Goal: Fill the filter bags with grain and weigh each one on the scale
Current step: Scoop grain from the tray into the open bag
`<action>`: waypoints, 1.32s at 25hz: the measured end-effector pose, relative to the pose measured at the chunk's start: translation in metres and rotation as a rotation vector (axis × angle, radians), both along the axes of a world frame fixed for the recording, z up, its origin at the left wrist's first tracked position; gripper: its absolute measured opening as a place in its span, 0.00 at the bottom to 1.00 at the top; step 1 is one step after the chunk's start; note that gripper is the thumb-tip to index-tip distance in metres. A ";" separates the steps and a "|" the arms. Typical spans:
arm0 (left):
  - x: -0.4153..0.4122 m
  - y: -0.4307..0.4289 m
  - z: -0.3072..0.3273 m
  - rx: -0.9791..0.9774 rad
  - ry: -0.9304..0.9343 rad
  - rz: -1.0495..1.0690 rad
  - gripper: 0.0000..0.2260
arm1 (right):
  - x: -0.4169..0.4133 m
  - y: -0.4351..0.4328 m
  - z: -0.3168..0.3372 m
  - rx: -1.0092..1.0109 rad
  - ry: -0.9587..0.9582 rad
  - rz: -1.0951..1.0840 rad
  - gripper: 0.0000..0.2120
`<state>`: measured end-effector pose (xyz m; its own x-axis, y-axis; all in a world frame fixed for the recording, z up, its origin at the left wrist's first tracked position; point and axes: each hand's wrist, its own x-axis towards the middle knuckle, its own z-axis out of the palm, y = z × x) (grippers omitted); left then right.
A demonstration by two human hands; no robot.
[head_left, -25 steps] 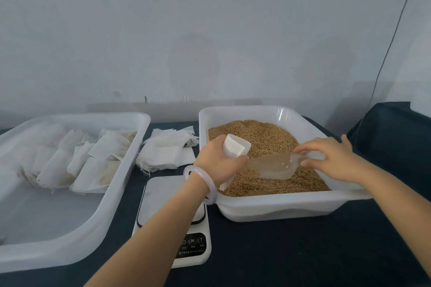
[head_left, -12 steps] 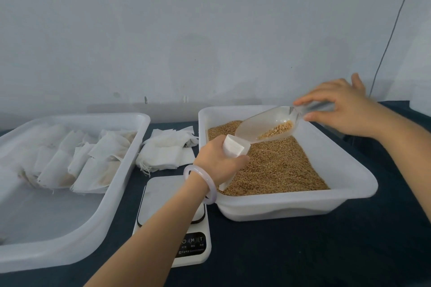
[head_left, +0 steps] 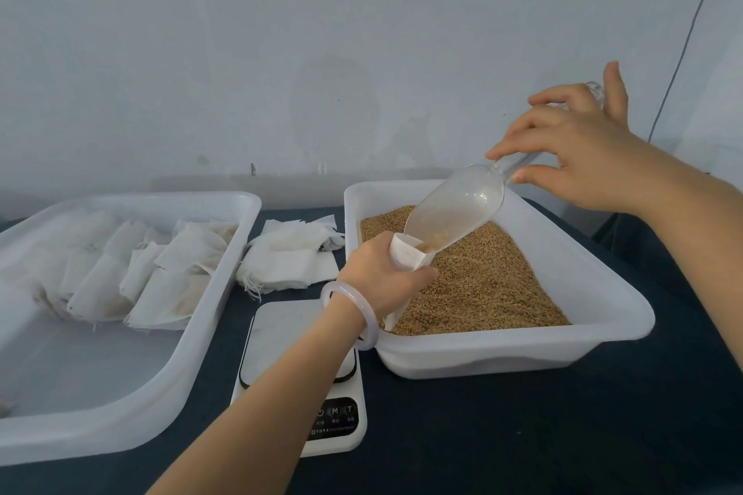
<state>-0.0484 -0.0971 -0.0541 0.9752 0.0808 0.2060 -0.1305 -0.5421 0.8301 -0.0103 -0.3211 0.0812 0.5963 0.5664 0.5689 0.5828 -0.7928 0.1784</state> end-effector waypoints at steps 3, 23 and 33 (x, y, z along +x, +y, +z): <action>0.000 0.000 0.000 0.010 0.002 0.010 0.15 | 0.001 -0.001 -0.002 0.007 -0.020 0.014 0.14; 0.000 0.000 0.000 -0.002 0.002 0.028 0.09 | 0.020 -0.026 -0.126 0.079 0.544 -0.244 0.13; -0.001 -0.001 -0.001 -0.002 -0.009 0.058 0.09 | 0.019 0.016 -0.124 -0.118 0.456 -0.180 0.15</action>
<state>-0.0494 -0.0976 -0.0549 0.9669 0.1376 0.2147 -0.1065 -0.5471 0.8303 0.0083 -0.3046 -0.0425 0.8631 0.4769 0.1662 0.4786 -0.8774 0.0324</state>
